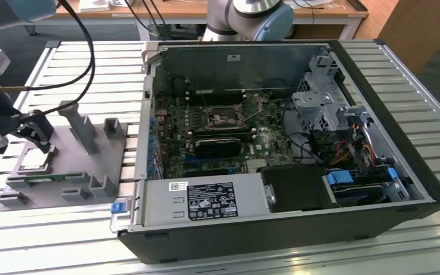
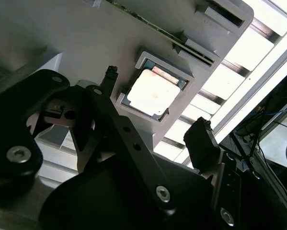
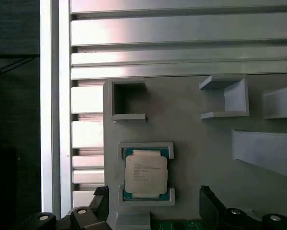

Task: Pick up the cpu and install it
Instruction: 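Pick up the cpu and move it towards the insertion slot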

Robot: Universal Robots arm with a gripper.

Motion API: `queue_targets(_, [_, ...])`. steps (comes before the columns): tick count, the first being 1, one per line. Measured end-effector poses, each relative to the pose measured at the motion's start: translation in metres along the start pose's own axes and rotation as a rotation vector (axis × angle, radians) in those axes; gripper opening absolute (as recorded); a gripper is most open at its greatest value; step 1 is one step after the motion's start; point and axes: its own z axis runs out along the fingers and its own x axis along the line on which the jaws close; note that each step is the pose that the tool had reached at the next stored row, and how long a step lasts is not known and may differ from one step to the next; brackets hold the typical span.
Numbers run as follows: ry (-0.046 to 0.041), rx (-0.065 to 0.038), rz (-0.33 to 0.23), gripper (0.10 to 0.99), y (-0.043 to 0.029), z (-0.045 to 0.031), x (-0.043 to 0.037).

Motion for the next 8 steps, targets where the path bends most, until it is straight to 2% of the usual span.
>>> queue_targets(8, [-0.0003, 0.0, 0.012, 0.839, 0.0028, 0.0109, 0.0036])
